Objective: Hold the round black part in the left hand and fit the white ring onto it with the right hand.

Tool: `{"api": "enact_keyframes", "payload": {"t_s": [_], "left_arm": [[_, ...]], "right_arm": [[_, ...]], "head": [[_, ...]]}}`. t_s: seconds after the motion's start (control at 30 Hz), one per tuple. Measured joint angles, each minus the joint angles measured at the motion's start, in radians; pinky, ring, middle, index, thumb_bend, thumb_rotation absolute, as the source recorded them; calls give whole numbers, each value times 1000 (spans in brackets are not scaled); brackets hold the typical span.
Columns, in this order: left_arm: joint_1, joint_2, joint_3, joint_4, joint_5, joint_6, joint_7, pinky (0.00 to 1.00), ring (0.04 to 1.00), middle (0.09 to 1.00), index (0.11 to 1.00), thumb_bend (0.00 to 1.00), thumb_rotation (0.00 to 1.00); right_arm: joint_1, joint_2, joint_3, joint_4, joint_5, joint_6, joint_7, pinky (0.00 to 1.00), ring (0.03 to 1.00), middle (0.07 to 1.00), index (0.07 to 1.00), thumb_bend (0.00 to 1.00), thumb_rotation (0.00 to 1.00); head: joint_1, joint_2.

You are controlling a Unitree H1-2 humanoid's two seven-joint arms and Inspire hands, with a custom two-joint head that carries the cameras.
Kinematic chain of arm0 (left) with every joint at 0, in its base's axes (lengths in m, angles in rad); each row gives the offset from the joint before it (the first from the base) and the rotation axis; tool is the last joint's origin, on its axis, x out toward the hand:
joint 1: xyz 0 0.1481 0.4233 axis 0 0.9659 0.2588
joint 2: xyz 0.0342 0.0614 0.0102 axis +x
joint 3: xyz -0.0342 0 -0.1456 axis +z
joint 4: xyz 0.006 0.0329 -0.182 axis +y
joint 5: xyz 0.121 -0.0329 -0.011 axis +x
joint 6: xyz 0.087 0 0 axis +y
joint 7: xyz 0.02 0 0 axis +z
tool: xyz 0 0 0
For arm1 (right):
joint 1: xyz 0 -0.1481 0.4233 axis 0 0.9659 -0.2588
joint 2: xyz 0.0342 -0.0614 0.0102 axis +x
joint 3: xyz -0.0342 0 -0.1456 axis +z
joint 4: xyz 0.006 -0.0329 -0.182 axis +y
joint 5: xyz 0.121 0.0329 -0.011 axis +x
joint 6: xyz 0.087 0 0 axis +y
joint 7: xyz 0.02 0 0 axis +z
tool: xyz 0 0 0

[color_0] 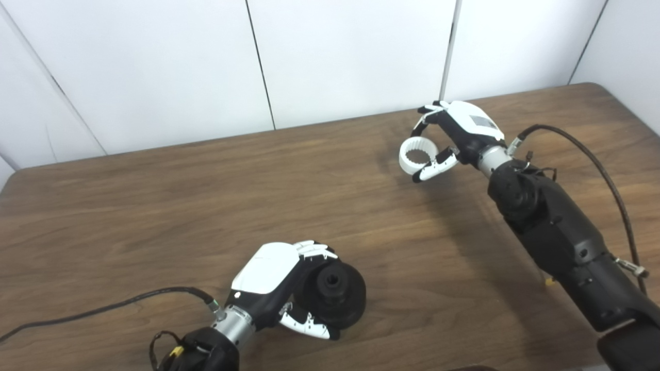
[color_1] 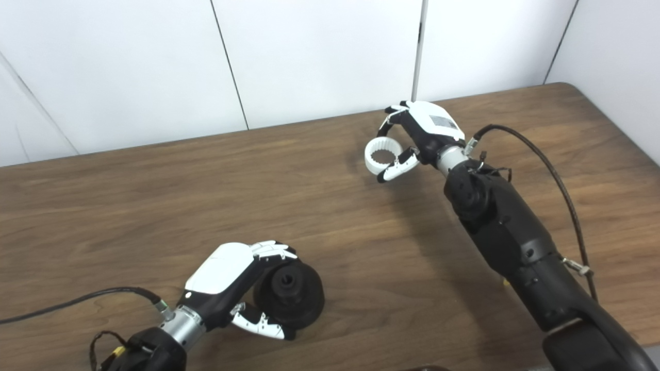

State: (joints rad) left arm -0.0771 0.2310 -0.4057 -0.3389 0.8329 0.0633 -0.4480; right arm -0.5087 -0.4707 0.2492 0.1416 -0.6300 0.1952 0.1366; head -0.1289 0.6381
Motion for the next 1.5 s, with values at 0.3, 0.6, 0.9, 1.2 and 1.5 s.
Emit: {"api": "enact_keyframes", "payload": {"t_s": [0.3,0.6,0.9,1.2,1.5], "left_arm": [[-1,-2,-2,1,1,1,0,837,890,848,700,853,279],[-8,-6,-5,11,1,1,0,836,889,848,699,853,282],[-10,-8,-4,13,3,5,-1,857,900,856,710,843,300],[-13,-10,-5,17,4,7,0,849,898,855,704,843,296],[-19,-10,-8,19,20,9,-4,836,896,850,705,838,312]], "right_arm": [[49,-2,-20,-156,-9,27,57,1000,969,889,495,520,158],[72,3,-40,-268,-12,61,96,986,963,883,494,521,158],[134,2,-41,-403,-13,61,171,935,953,876,493,522,157],[194,-1,-63,-540,4,61,222,934,948,869,493,522,158],[260,-2,-79,-601,34,49,229,939,953,881,494,521,158]], "head": [[-2,-5],[6,2],[11,8],[20,11],[34,14]]}}
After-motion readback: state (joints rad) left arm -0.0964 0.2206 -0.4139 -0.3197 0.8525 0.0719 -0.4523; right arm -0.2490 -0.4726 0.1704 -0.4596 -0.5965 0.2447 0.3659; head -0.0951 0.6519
